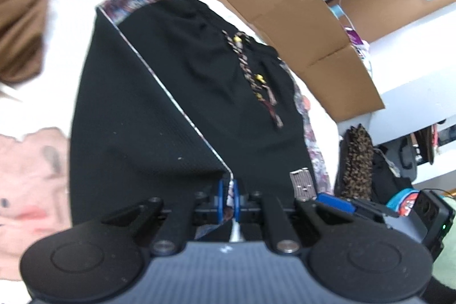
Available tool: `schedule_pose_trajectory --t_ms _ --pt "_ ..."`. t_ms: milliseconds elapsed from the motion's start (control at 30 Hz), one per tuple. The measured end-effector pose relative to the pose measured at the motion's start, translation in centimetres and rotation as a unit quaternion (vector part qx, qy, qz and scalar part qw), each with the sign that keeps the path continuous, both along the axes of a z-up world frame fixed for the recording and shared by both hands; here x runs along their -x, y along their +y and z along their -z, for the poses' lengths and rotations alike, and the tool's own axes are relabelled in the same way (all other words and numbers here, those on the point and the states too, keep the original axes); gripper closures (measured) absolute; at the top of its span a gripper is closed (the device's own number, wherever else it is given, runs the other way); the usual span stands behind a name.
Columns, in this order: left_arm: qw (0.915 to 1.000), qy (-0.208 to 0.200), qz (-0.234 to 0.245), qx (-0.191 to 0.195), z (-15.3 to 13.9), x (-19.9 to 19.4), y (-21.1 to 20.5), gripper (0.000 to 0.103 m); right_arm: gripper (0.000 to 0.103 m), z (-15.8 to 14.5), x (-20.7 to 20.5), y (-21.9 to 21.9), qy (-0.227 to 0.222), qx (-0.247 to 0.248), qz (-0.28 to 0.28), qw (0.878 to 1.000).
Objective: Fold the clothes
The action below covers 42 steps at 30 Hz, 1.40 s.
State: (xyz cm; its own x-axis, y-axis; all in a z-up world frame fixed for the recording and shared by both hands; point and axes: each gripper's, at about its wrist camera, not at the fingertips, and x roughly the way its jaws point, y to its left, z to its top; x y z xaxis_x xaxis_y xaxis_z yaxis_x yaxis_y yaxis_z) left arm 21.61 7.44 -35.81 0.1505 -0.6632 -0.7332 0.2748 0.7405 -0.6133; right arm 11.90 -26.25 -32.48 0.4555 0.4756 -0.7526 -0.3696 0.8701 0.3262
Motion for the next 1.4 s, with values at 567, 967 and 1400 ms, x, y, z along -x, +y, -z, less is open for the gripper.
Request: schedule_pose_trajectory --t_ms 567,967,1400 --pt "0.9959 0.042 0.064 0.05 0.4 0.2 -7.0 0.095 0.063 0.1 -0.2 4.5 -0.013 -0.016 -0.06 0.998" --pt "0.9925 0.05 0.086 0.07 0.1 0.6 -9.9 0.095 0.062 2.2 -1.0 4.3 -0.03 -0.017 -0.009 0.999" --pt "0.9938 0.039 0.083 0.063 0.1 0.8 -11.9 0.093 0.1 3.8 -1.1 1.8 -0.033 -0.028 0.074 0.996"
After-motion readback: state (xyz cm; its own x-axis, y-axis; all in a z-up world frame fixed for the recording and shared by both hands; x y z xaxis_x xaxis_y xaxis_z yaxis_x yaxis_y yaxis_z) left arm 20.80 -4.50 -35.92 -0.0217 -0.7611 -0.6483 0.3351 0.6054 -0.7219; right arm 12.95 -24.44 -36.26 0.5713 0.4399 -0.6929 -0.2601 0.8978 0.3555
